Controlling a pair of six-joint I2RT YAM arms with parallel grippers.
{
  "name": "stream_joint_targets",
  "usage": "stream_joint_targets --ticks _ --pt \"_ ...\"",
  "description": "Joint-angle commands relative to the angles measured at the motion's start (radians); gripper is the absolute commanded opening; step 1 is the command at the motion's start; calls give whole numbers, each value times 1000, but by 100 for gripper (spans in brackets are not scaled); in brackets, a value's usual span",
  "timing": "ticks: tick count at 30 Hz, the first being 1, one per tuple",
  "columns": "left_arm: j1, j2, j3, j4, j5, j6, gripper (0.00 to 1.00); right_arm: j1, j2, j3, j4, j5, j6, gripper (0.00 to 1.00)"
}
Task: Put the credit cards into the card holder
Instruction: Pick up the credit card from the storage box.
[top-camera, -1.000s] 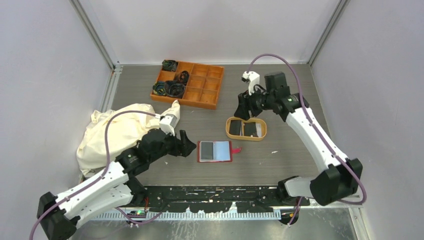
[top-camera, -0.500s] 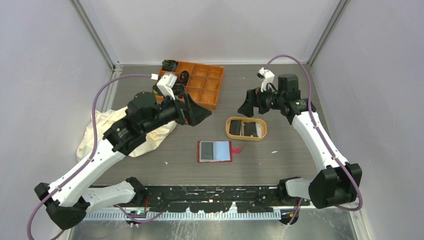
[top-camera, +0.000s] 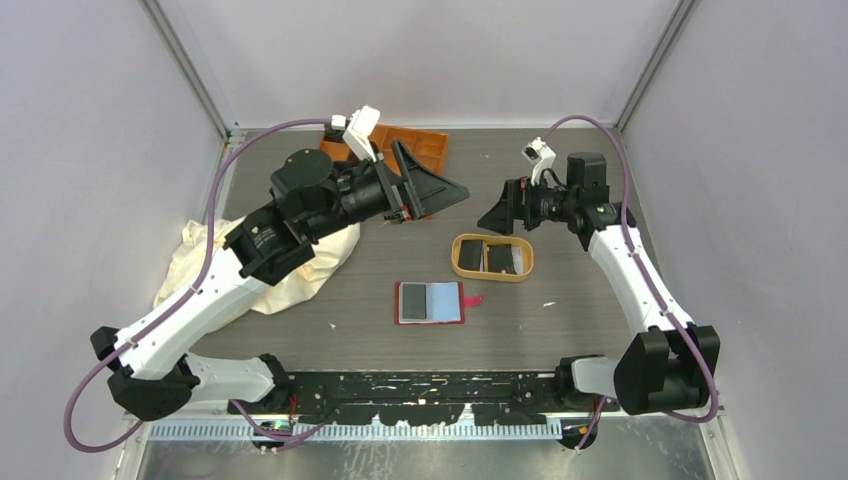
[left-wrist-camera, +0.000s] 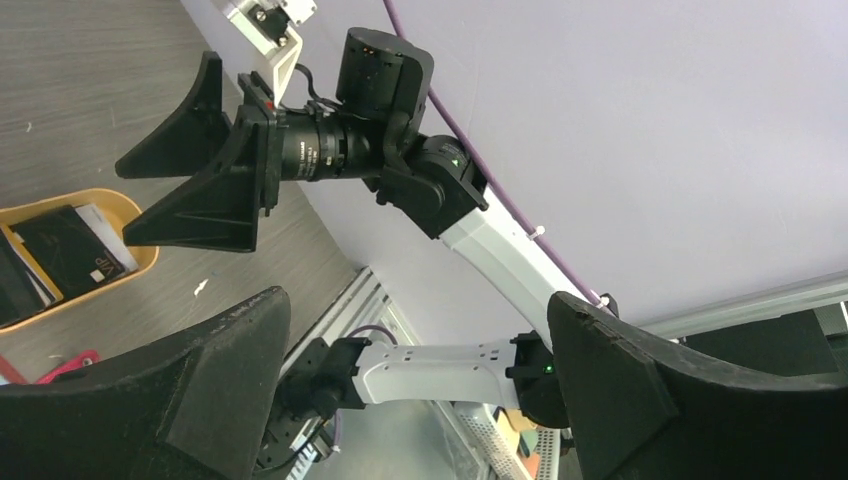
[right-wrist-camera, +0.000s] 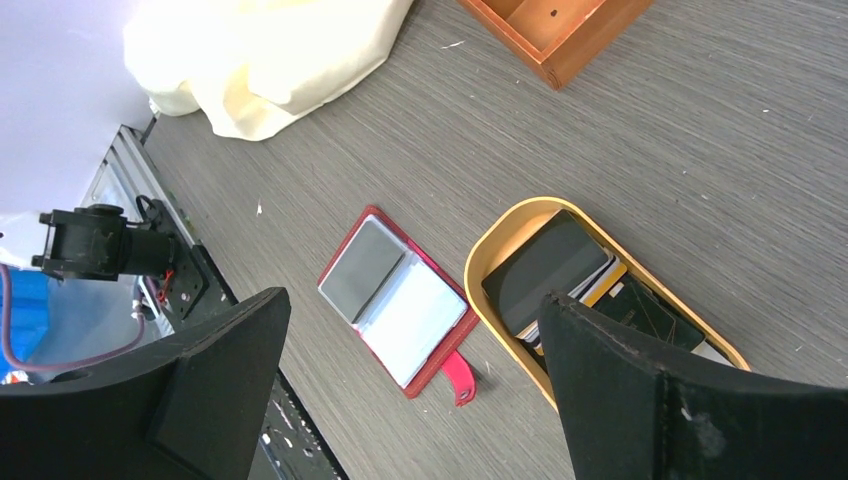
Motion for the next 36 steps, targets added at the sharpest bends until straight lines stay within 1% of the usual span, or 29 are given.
stream_joint_targets --ticks 1,4,7,9,15,22,25,27,29,32,34,36 --pt "0 -38 -5 46 33 5 100 -17 22 33 -2 -50 -38 99" --pt "0 -40 -10 61 88 1 100 -23 46 40 -23 -55 -76 100" --pt "0 -72 -95 124 51 -1 100 -24 67 50 -41 -55 -96 100" --pt "2 -87 -134 164 52 1 100 -24 73 52 -44 -58 -99 100" --pt "31 -72 -136 215 123 -22 100 -24 63 44 -36 -67 -96 99" --pt "37 -75 -141 228 131 5 98 -23 65 29 -18 -84 -90 100" --pt "37 -83 -161 231 110 76 98 -24 69 -10 52 -78 -55 99" --pt "46 -98 -210 253 76 167 99 -26 74 -35 86 -97 -72 100" --pt "85 -110 -280 295 79 272 99 -25 85 -45 95 -99 -81 99" --pt "160 -104 -387 359 126 400 97 -29 100 -43 80 -109 -103 99" --pt "175 -85 -410 322 60 489 98 -33 102 -46 76 -114 -107 99" --pt "173 -52 -393 242 -4 580 99 -37 106 -53 82 -120 -96 100"
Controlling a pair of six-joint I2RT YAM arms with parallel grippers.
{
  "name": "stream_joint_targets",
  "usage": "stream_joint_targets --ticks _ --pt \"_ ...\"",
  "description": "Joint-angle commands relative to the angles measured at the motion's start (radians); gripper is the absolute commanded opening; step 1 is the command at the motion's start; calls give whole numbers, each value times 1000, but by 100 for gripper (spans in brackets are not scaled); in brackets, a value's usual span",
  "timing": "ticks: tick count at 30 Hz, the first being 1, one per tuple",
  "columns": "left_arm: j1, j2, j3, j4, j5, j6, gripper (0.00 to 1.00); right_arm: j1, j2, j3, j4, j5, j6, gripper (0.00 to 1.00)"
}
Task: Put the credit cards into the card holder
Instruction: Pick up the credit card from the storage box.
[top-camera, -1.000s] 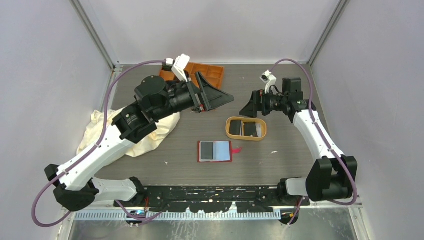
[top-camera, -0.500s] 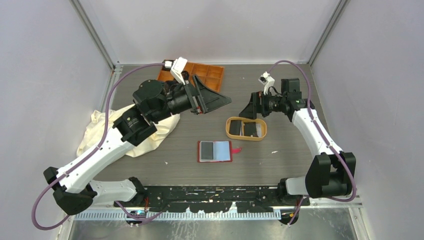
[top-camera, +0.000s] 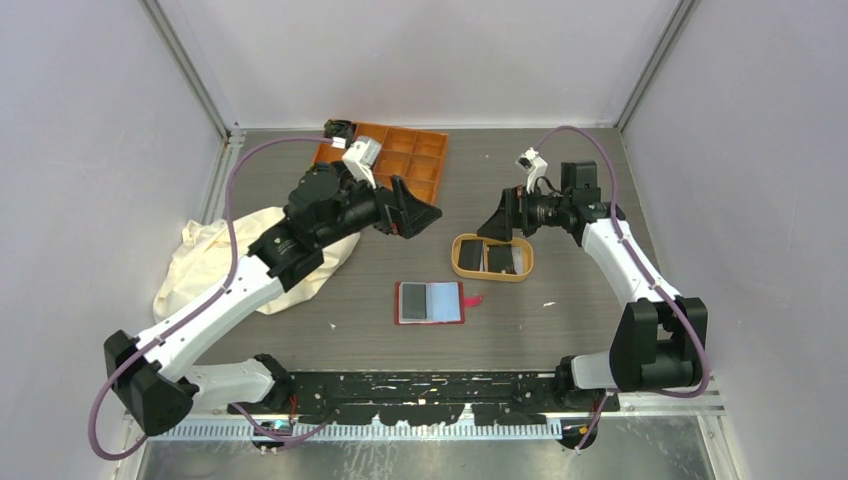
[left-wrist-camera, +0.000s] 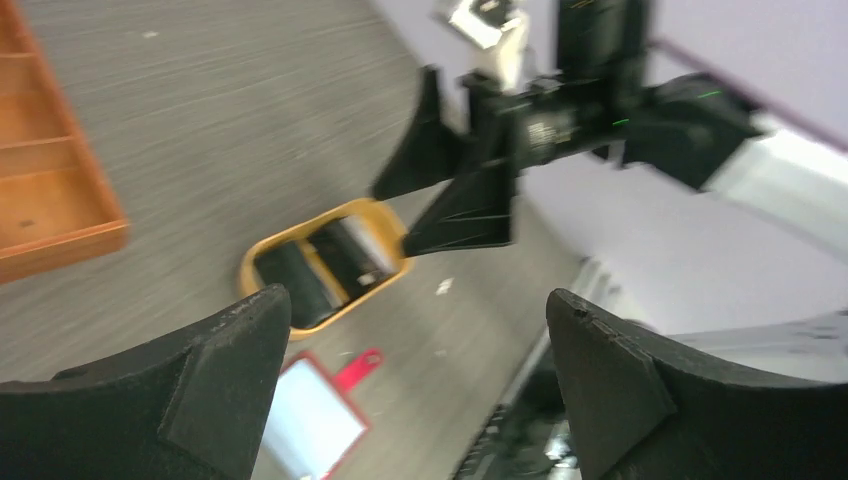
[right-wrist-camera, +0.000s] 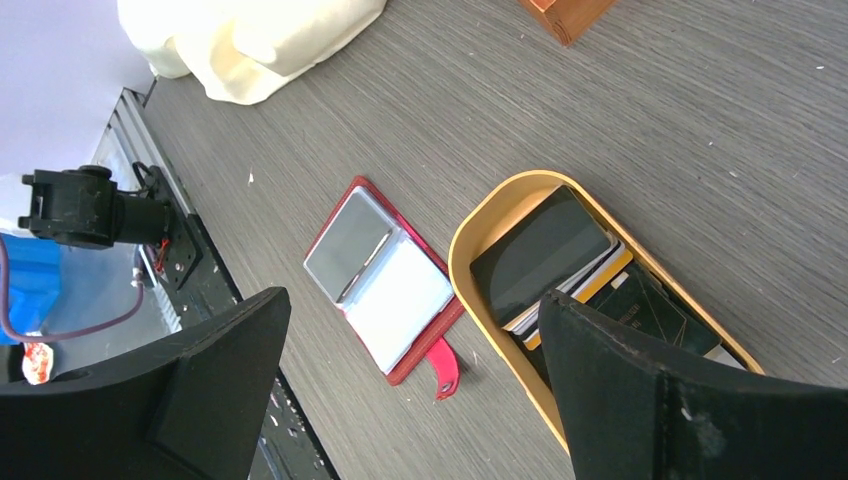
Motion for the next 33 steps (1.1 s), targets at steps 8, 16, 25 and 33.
stream_joint_targets --ticks 8,16,25,33 --pt "12 137 68 -193 -256 398 98 -1 92 -48 175 15 201 81" --pt "13 326 104 -227 -148 295 73 23 241 -9 80 212 194 58" --pt "13 525 175 -295 -60 197 51 44 349 11 105 210 266 55" --pt "13 643 215 -312 37 127 49 84 402 17 136 170 327 53"
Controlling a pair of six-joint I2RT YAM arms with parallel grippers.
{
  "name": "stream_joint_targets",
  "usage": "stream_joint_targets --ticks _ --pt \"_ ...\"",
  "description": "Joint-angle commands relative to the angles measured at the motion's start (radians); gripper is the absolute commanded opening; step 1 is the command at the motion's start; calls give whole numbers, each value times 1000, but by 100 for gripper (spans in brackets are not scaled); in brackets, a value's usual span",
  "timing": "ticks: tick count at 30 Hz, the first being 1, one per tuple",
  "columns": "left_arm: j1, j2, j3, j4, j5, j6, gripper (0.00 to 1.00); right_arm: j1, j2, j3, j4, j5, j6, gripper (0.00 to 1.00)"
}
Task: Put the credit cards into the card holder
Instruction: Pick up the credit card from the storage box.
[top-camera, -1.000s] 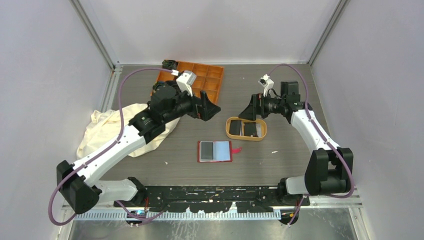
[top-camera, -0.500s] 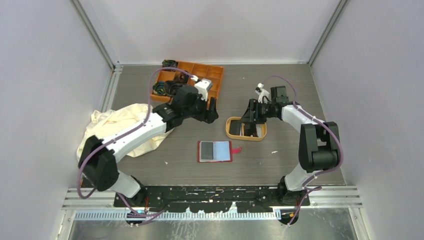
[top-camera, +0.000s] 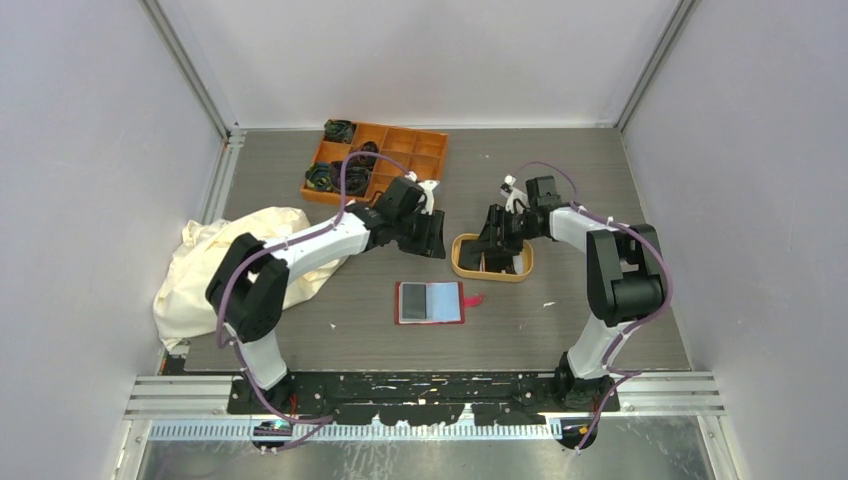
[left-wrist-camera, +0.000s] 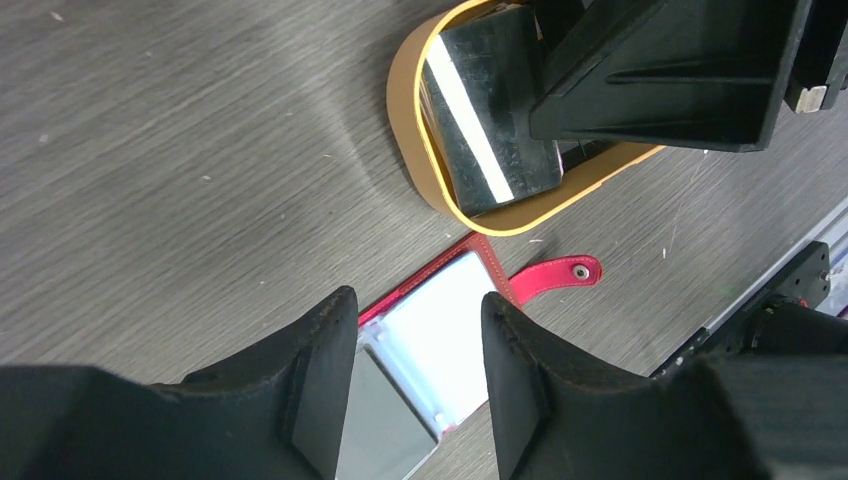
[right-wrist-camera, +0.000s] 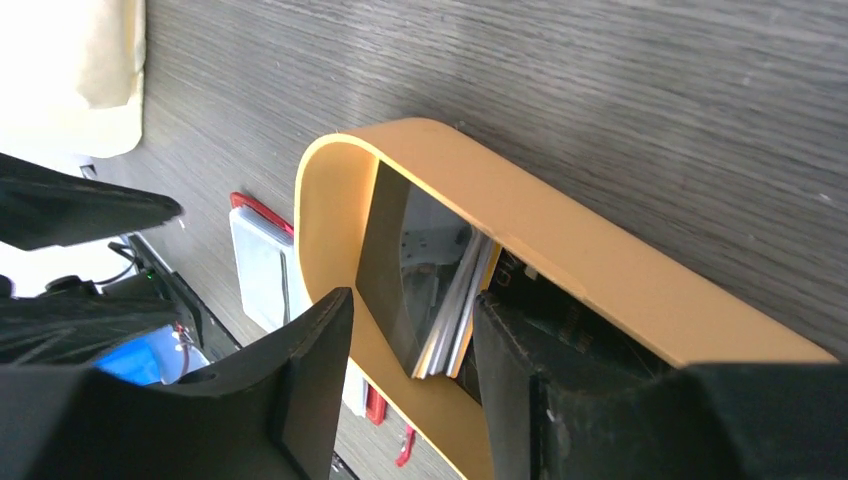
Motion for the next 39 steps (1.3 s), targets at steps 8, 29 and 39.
stream_joint_targets --ticks 8,29,39 --pt "0 76 69 3 161 -85 39 19 37 39 88 -128 105 40" --pt "0 99 88 -5 219 -97 35 29 71 18 142 -161 166 37" --pt "0 106 97 -14 239 -103 35 63 104 29 138 -197 158 37"
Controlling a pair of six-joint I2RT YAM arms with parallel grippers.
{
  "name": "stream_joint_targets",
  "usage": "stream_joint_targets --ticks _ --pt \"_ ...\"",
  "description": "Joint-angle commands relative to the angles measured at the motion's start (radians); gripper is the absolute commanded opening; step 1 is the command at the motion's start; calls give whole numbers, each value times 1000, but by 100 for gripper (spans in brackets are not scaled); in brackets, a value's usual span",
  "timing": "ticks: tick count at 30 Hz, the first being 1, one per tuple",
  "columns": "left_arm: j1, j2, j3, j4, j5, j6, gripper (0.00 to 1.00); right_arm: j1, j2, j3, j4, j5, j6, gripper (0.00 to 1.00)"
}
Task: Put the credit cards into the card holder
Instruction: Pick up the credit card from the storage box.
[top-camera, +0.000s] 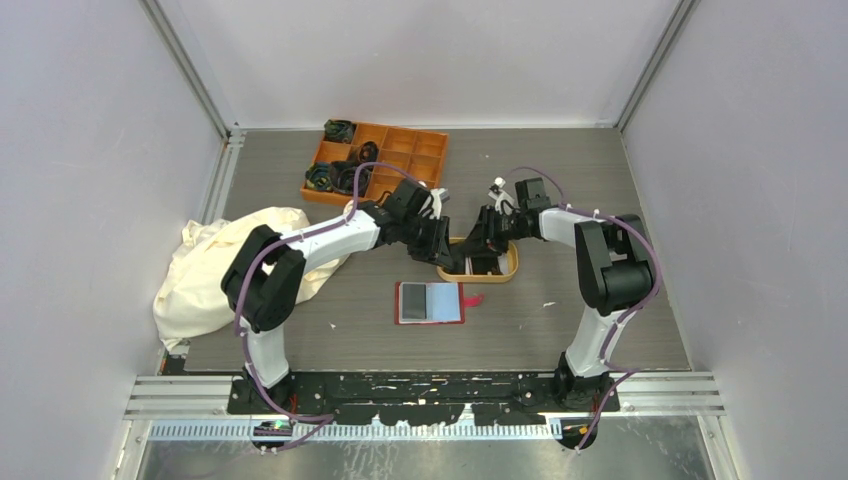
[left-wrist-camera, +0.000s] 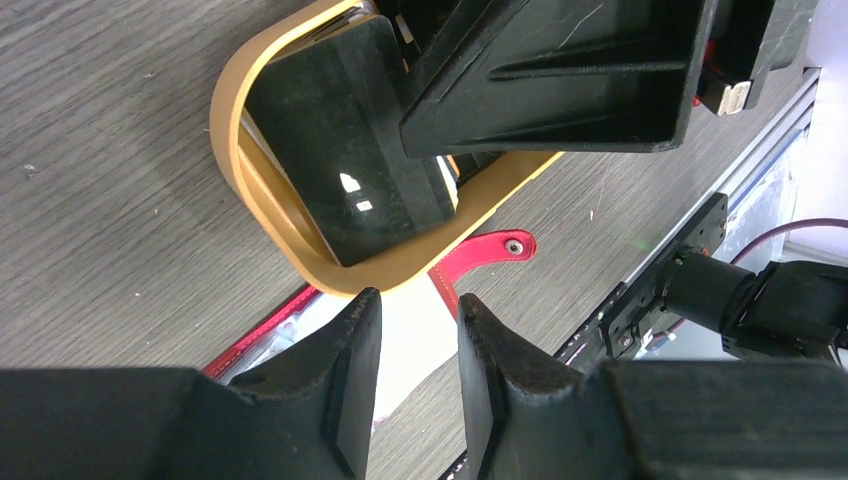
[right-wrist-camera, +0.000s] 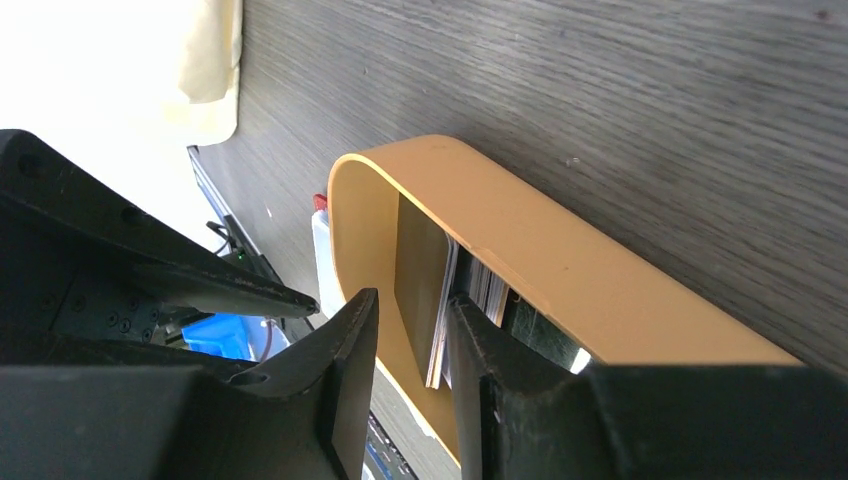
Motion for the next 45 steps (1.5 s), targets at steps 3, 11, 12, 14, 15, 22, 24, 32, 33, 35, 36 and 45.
stream_joint_targets --ticks 3,11,12,14,15,22,24,32,33,35,36,45 --pt "0 -4 42 0 33 -5 34 18 11 9 66 -104 33 35" --pt "-1 -9 44 -9 19 -1 33 16 -8 -11 140 -165 81 29" --pt "0 -10 45 -9 17 2 33 16 -6 -11 139 -161 83 28" --pt "-1 -14 47 -12 16 5 32 16 -4 -11 130 -141 78 27" --pt "-1 -15 48 -13 18 8 32 16 -2 -11 122 -130 72 26" --pt "0 -13 51 -13 22 13 32 29 26 -5 124 -151 93 24" --pt "-1 -12 50 -14 23 15 31 40 31 -2 120 -152 87 28" --pt "0 -12 50 -13 29 16 31 62 27 16 54 -114 24 35" --pt "0 -11 52 -12 29 15 31 66 28 15 60 -118 27 36" --pt "0 -12 52 -12 31 16 31 73 34 16 61 -123 28 43" --pt "0 -13 52 -13 33 17 31 76 36 17 59 -117 26 47" --pt "6 -23 68 -20 79 25 32 102 44 48 -50 11 -59 47"
